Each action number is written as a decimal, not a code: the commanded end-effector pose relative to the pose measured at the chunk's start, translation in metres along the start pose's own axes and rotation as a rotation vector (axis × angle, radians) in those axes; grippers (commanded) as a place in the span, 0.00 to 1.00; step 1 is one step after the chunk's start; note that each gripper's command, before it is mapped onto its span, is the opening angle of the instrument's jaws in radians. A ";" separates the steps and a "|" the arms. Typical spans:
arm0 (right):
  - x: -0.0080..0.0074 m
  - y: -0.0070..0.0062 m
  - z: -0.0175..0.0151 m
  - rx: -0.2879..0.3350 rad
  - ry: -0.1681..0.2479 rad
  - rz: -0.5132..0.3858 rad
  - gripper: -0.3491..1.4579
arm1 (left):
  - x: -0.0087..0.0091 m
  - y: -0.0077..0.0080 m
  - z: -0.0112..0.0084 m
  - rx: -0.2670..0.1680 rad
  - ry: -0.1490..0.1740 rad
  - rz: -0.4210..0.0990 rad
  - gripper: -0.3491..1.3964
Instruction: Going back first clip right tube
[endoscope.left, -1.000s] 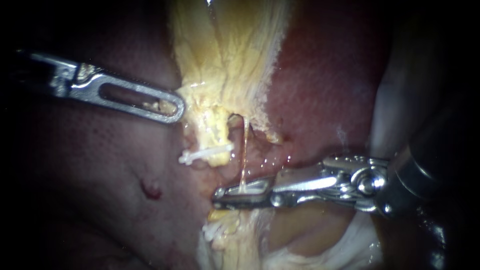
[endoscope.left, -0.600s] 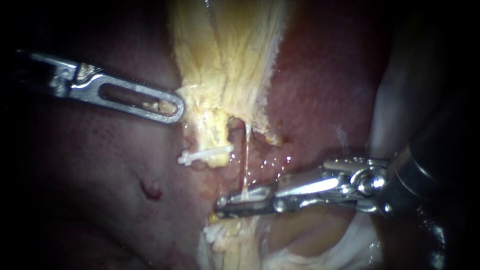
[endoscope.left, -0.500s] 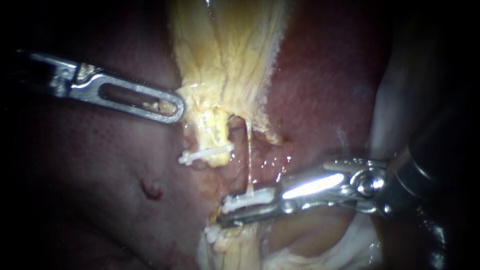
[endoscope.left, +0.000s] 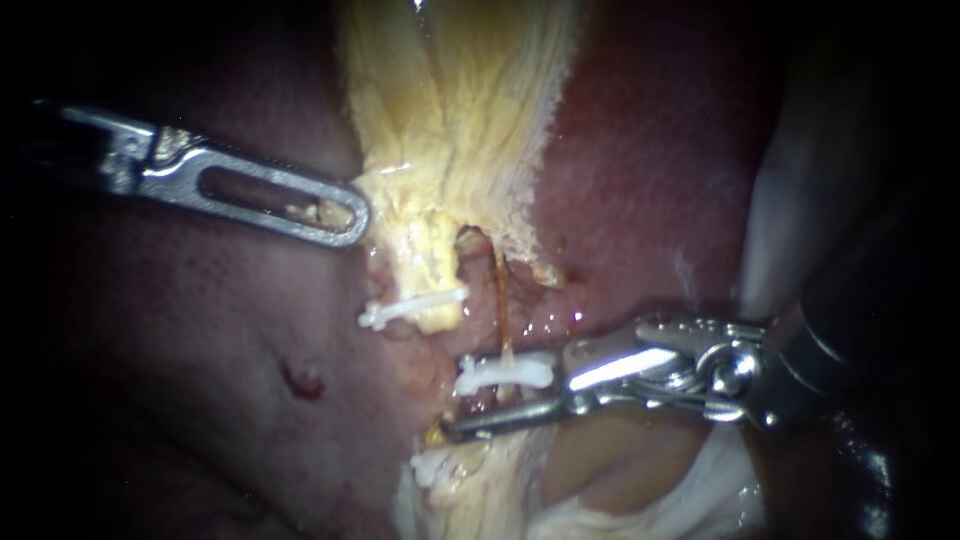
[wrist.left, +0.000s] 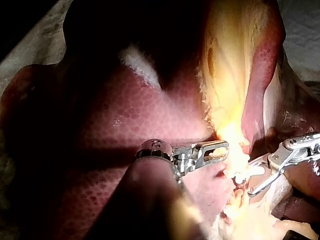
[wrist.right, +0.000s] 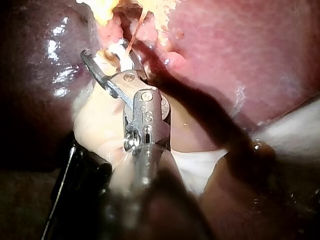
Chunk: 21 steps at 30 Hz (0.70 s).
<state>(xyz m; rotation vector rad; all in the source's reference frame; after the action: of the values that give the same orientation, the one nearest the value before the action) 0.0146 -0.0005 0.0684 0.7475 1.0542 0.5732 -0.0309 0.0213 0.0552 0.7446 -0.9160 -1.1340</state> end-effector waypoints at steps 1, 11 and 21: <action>-0.0001 0.0002 -0.0003 -0.008 0.003 -0.021 0.47 | 0.0000 0.0000 0.0000 -0.001 0.000 0.000 0.00; 0.0000 0.0011 -0.0052 -0.024 0.003 -0.258 0.47 | 0.0000 0.0001 0.0000 -0.001 0.000 0.000 0.00; 0.0025 0.0012 -0.0116 -0.041 0.005 -0.374 0.47 | 0.0001 0.0001 0.0000 0.000 0.000 0.001 0.00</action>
<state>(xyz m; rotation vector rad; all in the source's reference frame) 0.0045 0.0054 0.0642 0.4885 1.1493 0.2731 -0.0308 0.0212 0.0553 0.7441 -0.9160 -1.1340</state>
